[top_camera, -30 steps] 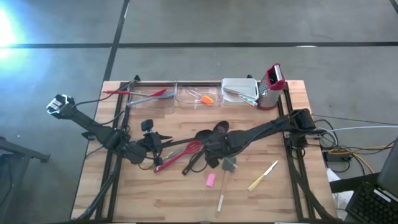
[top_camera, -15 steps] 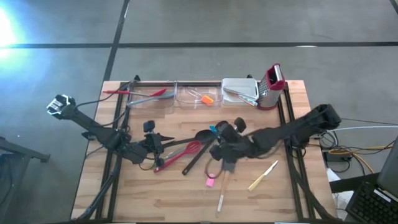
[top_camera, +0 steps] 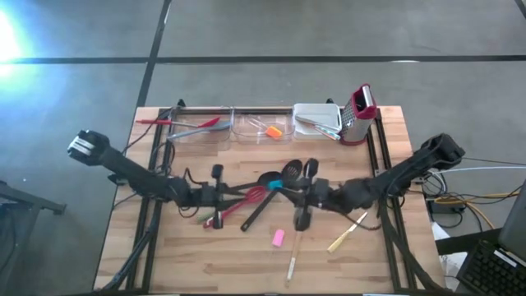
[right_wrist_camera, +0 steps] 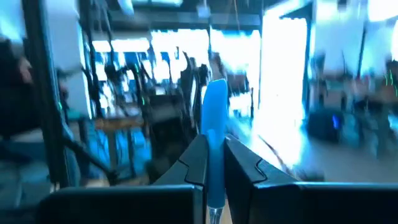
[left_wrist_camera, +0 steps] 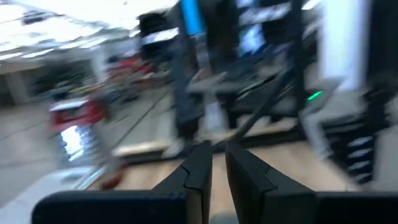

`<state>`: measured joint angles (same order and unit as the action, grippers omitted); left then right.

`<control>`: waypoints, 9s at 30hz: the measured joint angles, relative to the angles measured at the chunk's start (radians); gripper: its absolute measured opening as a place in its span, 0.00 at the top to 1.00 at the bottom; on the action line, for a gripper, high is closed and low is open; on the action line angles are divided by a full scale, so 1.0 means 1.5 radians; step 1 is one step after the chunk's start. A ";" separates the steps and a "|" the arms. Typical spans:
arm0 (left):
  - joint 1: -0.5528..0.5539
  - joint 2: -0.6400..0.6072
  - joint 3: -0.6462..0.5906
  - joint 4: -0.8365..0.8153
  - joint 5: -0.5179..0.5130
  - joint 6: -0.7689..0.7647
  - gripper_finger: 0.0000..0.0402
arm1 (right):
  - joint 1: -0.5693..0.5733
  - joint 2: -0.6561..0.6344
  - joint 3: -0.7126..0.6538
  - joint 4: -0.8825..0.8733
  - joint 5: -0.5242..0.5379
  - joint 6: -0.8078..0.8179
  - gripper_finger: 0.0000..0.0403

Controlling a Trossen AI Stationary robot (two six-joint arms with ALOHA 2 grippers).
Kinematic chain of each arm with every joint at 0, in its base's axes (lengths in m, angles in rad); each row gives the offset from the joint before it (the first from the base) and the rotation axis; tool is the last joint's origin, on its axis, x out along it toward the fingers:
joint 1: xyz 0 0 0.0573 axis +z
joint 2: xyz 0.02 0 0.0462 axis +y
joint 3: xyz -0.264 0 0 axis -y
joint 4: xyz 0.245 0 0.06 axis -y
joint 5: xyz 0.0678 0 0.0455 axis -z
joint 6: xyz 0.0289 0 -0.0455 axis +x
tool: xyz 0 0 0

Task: Pick & Place Kitchen Items
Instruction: Put the blue spatula into the right transparent bin, then put the green table knife into the white bin

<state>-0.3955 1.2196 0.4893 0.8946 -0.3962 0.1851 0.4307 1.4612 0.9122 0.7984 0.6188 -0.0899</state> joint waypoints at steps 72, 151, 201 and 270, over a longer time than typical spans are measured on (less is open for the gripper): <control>0.138 0.243 0.358 -0.180 0.165 -0.002 0.67 | -0.023 -0.048 -0.037 0.043 -0.087 -0.085 0.96; 0.610 0.551 0.782 -1.039 0.021 0.467 0.72 | 0.002 -0.105 -0.041 -0.550 0.032 0.244 0.89; -0.069 0.012 0.564 -1.300 0.053 -0.401 0.77 | 0.002 -0.104 -0.046 -0.545 0.042 0.282 0.89; -0.117 0.097 0.076 -1.027 0.129 -0.732 0.61 | 0.002 -0.104 -0.052 -0.543 0.042 0.300 0.89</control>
<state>-0.5716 1.3651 0.6037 -0.6461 -0.2029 -0.9127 0.4339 1.3052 0.8337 -0.0167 0.6819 0.3599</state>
